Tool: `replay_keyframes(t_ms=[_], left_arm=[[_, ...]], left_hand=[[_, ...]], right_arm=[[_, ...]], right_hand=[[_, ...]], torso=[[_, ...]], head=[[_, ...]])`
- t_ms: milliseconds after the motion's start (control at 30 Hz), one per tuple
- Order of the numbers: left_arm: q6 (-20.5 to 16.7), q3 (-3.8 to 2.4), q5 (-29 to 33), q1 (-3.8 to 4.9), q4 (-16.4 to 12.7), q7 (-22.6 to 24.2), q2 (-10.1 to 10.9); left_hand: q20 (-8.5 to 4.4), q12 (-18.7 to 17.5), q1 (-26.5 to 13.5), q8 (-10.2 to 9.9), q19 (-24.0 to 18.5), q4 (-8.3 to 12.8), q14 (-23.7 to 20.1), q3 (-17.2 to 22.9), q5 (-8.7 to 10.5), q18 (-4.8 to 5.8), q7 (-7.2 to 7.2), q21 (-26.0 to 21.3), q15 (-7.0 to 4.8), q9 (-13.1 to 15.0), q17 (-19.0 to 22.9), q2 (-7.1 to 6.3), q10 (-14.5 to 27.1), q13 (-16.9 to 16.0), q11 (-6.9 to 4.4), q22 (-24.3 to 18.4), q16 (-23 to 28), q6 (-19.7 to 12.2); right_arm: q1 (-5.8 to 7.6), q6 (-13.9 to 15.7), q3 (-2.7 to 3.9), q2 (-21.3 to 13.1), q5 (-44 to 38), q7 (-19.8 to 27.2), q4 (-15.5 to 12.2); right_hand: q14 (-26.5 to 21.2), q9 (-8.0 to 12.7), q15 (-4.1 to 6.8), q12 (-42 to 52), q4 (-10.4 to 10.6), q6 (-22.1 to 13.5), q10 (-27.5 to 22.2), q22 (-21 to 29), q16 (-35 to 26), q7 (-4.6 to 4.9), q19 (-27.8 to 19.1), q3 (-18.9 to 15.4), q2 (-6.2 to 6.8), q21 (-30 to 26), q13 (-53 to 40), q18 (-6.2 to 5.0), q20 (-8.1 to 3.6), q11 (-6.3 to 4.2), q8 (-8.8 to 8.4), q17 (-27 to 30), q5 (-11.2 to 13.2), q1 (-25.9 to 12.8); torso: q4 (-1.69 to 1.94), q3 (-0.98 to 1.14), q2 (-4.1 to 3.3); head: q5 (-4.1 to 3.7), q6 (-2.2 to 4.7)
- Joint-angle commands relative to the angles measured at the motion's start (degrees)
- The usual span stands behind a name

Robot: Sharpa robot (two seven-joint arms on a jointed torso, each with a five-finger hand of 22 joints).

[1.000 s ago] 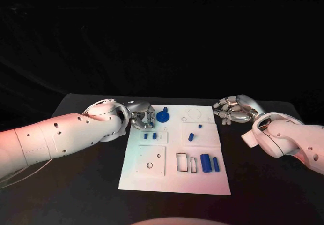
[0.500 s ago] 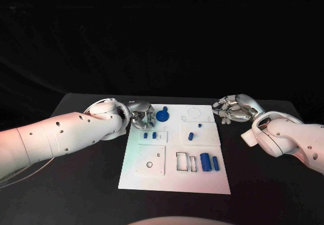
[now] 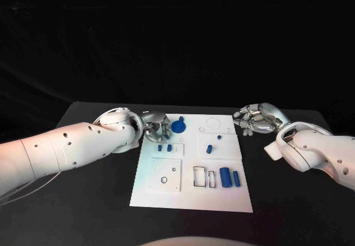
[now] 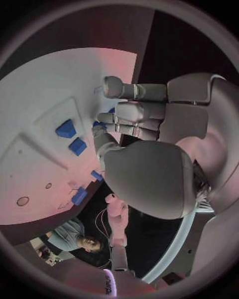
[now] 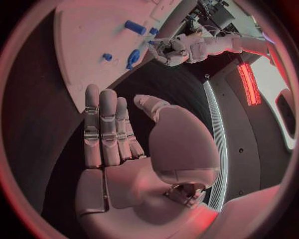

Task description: Assemble the parts on the task board

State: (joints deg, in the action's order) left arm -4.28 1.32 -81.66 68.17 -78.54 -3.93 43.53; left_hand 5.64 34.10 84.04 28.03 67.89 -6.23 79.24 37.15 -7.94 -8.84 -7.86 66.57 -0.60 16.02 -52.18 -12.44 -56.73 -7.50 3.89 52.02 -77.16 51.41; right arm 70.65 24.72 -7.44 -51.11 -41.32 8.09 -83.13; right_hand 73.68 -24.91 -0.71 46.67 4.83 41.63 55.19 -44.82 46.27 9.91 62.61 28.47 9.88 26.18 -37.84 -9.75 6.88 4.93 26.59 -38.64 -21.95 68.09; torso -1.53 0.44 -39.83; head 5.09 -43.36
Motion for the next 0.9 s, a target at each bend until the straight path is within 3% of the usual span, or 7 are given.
replay_keyframes(t_ms=[33, 900], left_arm=[[0.93, -0.03, -0.24, -0.03, -0.01, 0.24, -0.24], [1.05, -0.02, -1.89, -0.04, 0.95, -0.93, -0.86]], left_hand=[[0.18, -0.37, -0.48, -0.27, -0.33, 0.08, 0.05, -0.24, 0.0, 0.67, 0.02, 0.02, 0.3, 0.05, -0.02, 0.02, -0.44, 0.06, -0.03, -0.05, 0.33, 0.41], [0.2, -0.59, -0.36, -0.42, -0.48, 0.39, -0.11, -0.25, 0.26, 0.67, 0.05, 0.02, 0.3, 0.14, 0.31, 0.16, -0.79, 0.01, -0.06, -0.03, 0.42, 0.79]], right_arm=[[-0.03, -0.19, 0.01, 0.05, -0.19, 0.51, -0.08], [-0.03, -0.28, 0.01, 0.03, -0.19, 0.53, -0.03]], right_hand=[[-0.11, 0.08, -0.08, 0.25, -0.01, -0.02, -0.43, 0.05, -0.26, 0.12, 0.22, 0.22, -0.47, -0.31, 0.08, -0.61, 0.01, 0.13, 0.27, -0.1, -0.28, -0.14], [-0.11, 0.08, -0.08, 0.25, -0.01, -0.02, -0.43, 0.05, -0.26, 0.12, 0.22, 0.22, -0.47, -0.31, 0.08, -0.61, 0.01, 0.13, 0.27, -0.1, -0.28, -0.14]], torso=[[-0.04, 0.0, -0.02], [0.01, -0.03, -0.01]], head=[[0.03, 0.05], [-0.1, -0.03]])
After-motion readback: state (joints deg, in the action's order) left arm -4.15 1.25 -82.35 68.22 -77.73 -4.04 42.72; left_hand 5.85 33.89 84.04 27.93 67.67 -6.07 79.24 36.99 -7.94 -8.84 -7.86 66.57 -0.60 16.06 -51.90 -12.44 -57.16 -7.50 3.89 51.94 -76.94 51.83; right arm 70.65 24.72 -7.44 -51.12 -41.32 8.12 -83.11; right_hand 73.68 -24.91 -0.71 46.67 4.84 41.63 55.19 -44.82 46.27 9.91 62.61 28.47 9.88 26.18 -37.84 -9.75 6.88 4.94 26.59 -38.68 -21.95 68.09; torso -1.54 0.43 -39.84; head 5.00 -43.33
